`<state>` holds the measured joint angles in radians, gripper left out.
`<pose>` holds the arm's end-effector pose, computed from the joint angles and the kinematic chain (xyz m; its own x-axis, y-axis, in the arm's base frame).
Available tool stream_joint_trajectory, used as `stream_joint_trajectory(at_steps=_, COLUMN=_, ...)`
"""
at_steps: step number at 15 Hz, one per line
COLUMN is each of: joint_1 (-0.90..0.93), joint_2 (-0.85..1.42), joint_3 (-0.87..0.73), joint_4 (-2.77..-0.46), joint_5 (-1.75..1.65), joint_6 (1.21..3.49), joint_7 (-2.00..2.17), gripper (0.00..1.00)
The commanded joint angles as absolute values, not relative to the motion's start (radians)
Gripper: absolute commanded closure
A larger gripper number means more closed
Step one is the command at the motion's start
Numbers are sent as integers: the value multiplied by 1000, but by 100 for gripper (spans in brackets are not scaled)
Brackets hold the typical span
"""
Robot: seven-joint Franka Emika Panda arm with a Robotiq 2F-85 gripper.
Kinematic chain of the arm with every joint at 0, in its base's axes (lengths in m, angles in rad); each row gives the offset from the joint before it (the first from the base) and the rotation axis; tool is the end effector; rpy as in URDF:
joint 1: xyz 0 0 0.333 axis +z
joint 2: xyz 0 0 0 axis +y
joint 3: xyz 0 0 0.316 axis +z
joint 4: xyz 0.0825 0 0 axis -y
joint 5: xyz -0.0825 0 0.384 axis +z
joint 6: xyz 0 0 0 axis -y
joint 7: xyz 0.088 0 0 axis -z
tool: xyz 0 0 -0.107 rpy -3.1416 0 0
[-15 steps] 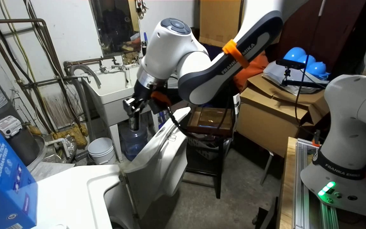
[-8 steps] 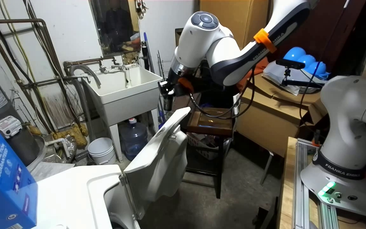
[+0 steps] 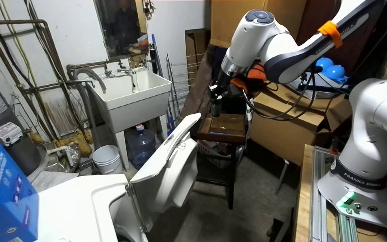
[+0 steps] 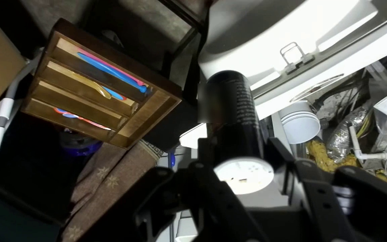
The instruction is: Put the black container on the table.
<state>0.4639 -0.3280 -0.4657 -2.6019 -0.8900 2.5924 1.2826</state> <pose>0.4366 0.0167 0.3812 0.7221 -0.4783 0.4997 -0.5518 -0.8340 -0.0009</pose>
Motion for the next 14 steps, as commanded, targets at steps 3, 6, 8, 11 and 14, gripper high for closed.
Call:
stream_joint_trajectory(at_steps=3, joint_1=202, joint_2=-298, joint_3=-203, joint_4=-2614, joint_5=-780, joint_6=2645, joint_7=1211, gripper=55)
stream_joint_trajectory(at_steps=6, joint_1=121, joint_2=-302, joint_3=-159, joint_4=-2616, joint_5=-777, joint_6=2624, joint_7=1184, gripper=80)
stream_joint_trajectory(at_steps=8, joint_1=0, joint_2=-324, joint_3=-129, joint_4=-2639, joint_5=-833, joint_6=2637, joint_7=1199, gripper=80)
stream_joint_trajectory(at_steps=11, joint_1=-167, joint_2=-321, joint_3=-159, joint_4=-2666, joint_5=-906, joint_6=2719, joint_7=1222, gripper=80)
stream_joint_trajectory(at_steps=14, joint_1=-258, joint_2=-275, joint_3=-245, joint_4=-2651, joint_5=-981, joint_6=2820, joint_7=1234, gripper=80)
